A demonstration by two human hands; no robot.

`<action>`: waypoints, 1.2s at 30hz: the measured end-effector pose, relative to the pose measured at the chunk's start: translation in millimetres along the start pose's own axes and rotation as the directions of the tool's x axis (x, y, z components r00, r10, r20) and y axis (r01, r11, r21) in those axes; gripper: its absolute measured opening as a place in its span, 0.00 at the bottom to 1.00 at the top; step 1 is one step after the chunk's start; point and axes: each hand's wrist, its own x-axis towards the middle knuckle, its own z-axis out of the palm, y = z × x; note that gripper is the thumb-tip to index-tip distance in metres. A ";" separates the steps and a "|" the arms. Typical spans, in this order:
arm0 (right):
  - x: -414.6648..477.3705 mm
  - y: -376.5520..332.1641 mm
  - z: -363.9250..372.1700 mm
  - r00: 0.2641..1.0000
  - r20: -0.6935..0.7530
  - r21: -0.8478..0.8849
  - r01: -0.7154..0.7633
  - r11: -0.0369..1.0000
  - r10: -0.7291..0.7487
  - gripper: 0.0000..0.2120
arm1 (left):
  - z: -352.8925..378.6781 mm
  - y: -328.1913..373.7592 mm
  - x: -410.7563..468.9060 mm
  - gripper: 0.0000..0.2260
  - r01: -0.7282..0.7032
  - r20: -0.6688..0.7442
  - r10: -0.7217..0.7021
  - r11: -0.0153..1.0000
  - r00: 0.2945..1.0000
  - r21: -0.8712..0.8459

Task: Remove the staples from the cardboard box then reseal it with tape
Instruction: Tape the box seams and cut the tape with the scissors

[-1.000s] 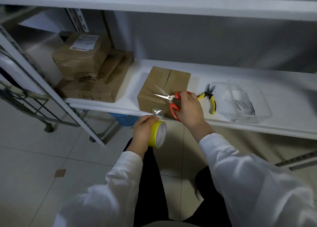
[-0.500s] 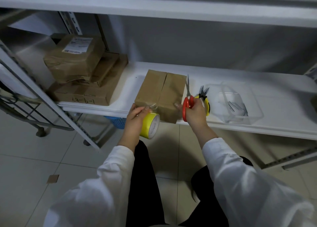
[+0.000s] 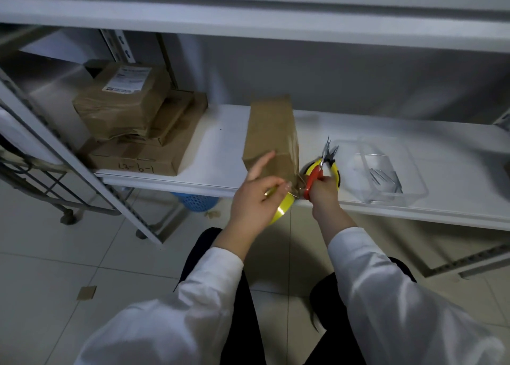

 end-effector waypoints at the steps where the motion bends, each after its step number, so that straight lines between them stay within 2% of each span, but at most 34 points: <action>1: -0.8 -5.8 -3.1 0.999 0.003 0.078 0.045 0.996 -0.046 0.06 | 2.6 3.7 0.8 0.09 -0.005 0.027 0.005 1.000 1.000 -0.003; 3: -2.1 -23.9 -7.8 0.991 0.031 0.151 0.127 0.980 -0.133 0.09 | 8.9 11.0 3.8 0.08 0.002 0.096 -0.002 1.000 0.995 0.005; 4: -2.8 -34.4 -9.8 0.984 0.063 0.144 0.156 0.977 -0.166 0.13 | 12.1 13.4 5.3 0.07 0.003 0.122 -0.005 1.000 0.993 0.013; 6: -4.8 -53.8 -11.5 0.971 0.138 0.053 0.188 0.981 -0.194 0.26 | 18.2 15.9 7.2 0.07 0.010 0.150 -0.011 1.000 0.989 0.005; 8: -2.3 -58.7 -11.6 0.972 0.157 -0.039 0.183 0.982 -0.175 0.29 | 21.5 16.0 6.2 0.08 0.005 0.130 -0.001 0.999 0.992 -0.032; 10: -0.3 -58.1 -13.9 0.975 0.173 0.033 0.135 0.990 -0.139 0.29 | 19.7 14.7 2.4 0.07 0.014 0.041 -0.010 0.995 0.999 -0.096; 13: 3.4 -52.8 -19.2 0.978 0.179 0.227 0.067 0.972 -0.109 0.40 | 11.8 13.6 0.0 0.04 0.119 -0.027 -0.126 0.974 0.992 -0.190; 14: 5.3 -50.8 -21.5 0.979 0.180 0.252 0.050 0.966 -0.098 0.40 | 10.0 13.9 1.2 0.04 0.163 0.009 -0.165 0.965 0.986 -0.207; 15: 5.0 -49.0 -22.2 0.978 0.186 0.280 0.042 0.959 -0.097 0.35 | 8.5 14.5 2.0 0.04 0.198 0.060 -0.190 0.954 0.980 -0.225; 18: 2.0 -39.9 -20.9 0.959 0.258 0.398 0.005 0.917 -0.118 0.13 | 7.4 21.0 3.7 0.04 0.182 0.130 -0.152 0.948 0.980 -0.262; 19: -1.1 -34.2 -19.2 0.941 0.314 0.452 -0.030 0.892 -0.128 0.11 | 7.8 22.4 3.6 0.04 0.156 0.121 -0.128 0.952 0.984 -0.262; 22: -4.3 -10.7 -12.0 0.901 0.420 0.545 -0.154 0.824 -0.109 0.23 | 10.8 22.3 3.9 0.03 0.128 0.118 -0.104 0.965 0.988 -0.228; 23: -7.7 -6.0 -10.6 0.894 0.440 0.546 -0.194 0.815 -0.082 0.23 | 11.7 21.0 3.7 0.03 0.145 0.138 -0.120 0.970 0.983 -0.193; 25: -5.2 5.2 -9.2 0.899 0.438 0.511 -0.236 0.826 -0.015 0.20 | 14.6 16.6 2.0 0.05 0.193 0.194 -0.165 0.972 0.967 -0.133; 27: -2.2 13.0 -8.9 0.914 0.403 0.435 -0.234 0.869 0.045 0.23 | 18.0 11.9 -0.9 0.07 0.229 0.237 -0.196 0.966 0.952 -0.120; 28: 1.3 15.2 -8.7 0.927 0.368 0.394 -0.221 0.892 0.067 0.21 | 19.5 10.2 -2.3 0.07 0.244 0.245 -0.207 0.961 0.947 -0.132; 30: 3.4 15.9 -9.9 0.949 0.304 0.296 -0.180 0.938 0.086 0.10 | 24.0 7.7 -3.5 0.08 0.290 0.245 -0.237 0.934 0.940 -0.209; 31: 4.4 15.0 -10.2 0.956 0.278 0.251 -0.167 0.953 0.094 0.07 | 26.1 7.7 -3.6 0.09 0.309 0.225 -0.254 0.916 0.941 -0.256; 34: 12.2 14.2 -8.9 0.979 0.191 0.108 -0.098 0.989 0.076 0.10 | 30.3 9.4 -2.2 0.08 0.356 0.066 -0.360 0.846 0.931 -0.397; 36: 11.0 9.6 -9.6 0.977 0.207 0.123 -0.079 0.989 0.052 0.09 | 30.5 11.5 -3.1 0.03 0.405 -0.008 -0.461 0.787 0.887 -0.465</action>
